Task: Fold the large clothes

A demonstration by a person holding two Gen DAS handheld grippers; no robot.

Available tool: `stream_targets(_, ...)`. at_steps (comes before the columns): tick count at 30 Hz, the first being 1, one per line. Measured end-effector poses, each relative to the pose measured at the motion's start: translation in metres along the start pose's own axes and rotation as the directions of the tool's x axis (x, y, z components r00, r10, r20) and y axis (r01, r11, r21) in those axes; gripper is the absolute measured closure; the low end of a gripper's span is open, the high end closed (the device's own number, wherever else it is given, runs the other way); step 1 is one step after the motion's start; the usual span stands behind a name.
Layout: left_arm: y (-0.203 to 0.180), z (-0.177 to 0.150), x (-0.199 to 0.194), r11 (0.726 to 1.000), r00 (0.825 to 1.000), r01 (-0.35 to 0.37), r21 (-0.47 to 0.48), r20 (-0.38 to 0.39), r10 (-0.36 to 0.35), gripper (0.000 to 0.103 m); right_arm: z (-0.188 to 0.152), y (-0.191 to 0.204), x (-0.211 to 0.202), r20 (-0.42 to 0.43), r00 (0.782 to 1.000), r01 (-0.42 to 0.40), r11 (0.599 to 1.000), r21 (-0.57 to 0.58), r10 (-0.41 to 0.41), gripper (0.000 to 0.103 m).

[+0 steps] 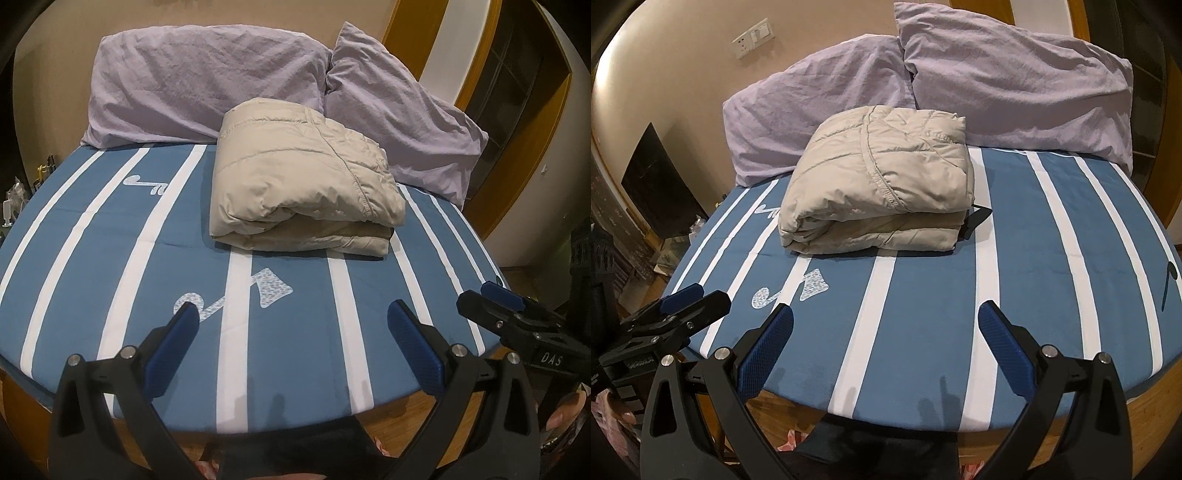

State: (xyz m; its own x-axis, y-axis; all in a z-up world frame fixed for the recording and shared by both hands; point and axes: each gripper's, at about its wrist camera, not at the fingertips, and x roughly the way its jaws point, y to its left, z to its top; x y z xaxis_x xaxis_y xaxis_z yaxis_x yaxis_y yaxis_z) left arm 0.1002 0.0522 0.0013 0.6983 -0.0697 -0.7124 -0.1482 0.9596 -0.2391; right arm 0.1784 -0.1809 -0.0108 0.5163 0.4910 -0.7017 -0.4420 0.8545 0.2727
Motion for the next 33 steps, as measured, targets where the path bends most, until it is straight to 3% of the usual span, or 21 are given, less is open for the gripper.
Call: stream_targets(33, -0.0031, 0.0013, 0.0038, 1.000, 1.000, 0.002, 0.000, -0.006, -0.002, 0.002, 0.0001, 0.0005, 0.0039, -0.005, 1.000, 0.001, 1.000, 0.001, -0.001, 0.001)
